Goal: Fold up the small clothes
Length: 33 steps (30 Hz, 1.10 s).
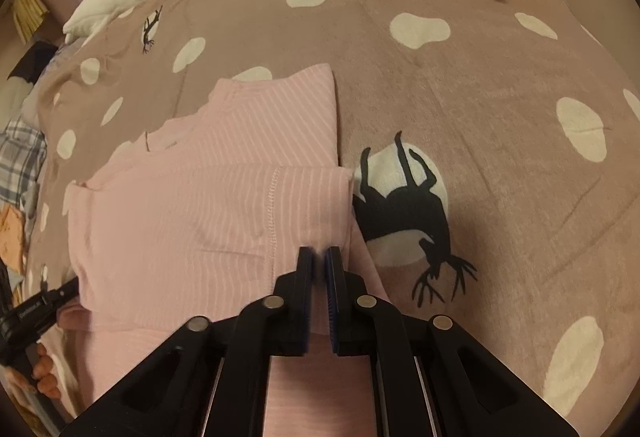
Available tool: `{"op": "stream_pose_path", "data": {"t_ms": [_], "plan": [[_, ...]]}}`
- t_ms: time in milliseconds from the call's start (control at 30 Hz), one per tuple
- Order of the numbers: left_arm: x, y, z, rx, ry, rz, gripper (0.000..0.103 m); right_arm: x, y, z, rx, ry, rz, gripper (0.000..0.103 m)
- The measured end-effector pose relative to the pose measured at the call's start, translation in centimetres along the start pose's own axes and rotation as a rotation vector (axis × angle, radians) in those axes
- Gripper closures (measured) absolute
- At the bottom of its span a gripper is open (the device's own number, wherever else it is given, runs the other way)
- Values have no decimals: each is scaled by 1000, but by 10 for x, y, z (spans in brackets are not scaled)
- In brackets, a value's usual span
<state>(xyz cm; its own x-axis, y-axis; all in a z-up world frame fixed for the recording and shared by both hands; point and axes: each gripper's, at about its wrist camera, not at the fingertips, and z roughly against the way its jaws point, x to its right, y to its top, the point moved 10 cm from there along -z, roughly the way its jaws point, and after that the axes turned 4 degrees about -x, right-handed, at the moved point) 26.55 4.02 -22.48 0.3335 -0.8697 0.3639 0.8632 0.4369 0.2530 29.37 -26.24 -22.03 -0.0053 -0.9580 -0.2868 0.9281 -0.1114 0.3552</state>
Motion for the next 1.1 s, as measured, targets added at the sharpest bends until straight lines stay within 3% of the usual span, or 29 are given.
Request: {"op": "stream_pose_path", "data": {"t_ms": [100, 433, 767, 1100], "plan": [[0, 0, 1, 3, -3, -5, 70, -2, 3, 7, 20, 4, 2, 98], [-2, -1, 7, -23, -38, 31, 69, -23, 35, 71, 223, -41, 114, 98], [-5, -1, 10, -31, -42, 45, 68, 11, 11, 1, 61, -115, 60, 98], [-3, -3, 9, -3, -6, 36, 62, 14, 6, -7, 81, -177, 70, 98]]}}
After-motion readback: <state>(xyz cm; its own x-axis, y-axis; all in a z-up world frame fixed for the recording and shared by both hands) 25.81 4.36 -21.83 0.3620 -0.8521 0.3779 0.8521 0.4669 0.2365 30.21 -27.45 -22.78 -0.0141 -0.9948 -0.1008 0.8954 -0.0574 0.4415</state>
